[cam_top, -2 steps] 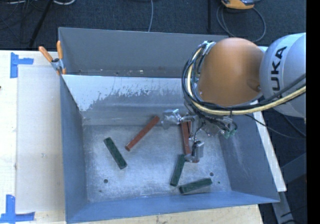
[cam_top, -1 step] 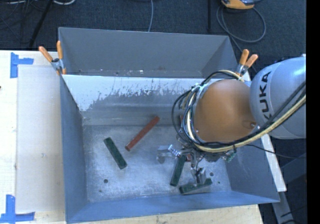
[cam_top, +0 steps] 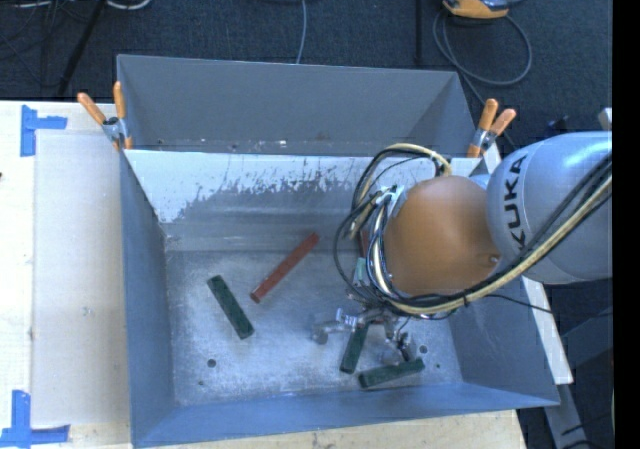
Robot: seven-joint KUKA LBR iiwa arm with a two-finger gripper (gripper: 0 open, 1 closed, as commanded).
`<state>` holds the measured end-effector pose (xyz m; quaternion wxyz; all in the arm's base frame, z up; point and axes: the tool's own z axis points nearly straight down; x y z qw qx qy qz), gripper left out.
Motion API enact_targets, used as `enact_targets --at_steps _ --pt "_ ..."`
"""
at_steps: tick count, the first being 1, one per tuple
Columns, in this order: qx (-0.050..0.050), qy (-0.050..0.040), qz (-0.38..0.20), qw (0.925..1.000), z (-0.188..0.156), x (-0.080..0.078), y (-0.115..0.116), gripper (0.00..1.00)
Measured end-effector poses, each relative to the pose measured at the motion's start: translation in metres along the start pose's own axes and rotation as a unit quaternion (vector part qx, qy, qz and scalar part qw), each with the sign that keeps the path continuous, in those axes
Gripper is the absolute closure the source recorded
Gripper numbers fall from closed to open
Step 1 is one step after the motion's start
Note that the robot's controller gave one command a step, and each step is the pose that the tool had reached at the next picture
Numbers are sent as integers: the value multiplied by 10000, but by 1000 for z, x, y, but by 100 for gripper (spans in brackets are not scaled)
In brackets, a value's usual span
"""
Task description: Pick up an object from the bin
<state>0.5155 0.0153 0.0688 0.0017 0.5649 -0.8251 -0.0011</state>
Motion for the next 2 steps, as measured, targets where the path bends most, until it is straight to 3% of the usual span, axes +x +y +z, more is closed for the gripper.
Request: enact_targets --at_steps 1,2 --pt "7 -12 15 10000 -1 -1 0 100" --pt "47 -22 -553 9985 -147 6 -1 100"
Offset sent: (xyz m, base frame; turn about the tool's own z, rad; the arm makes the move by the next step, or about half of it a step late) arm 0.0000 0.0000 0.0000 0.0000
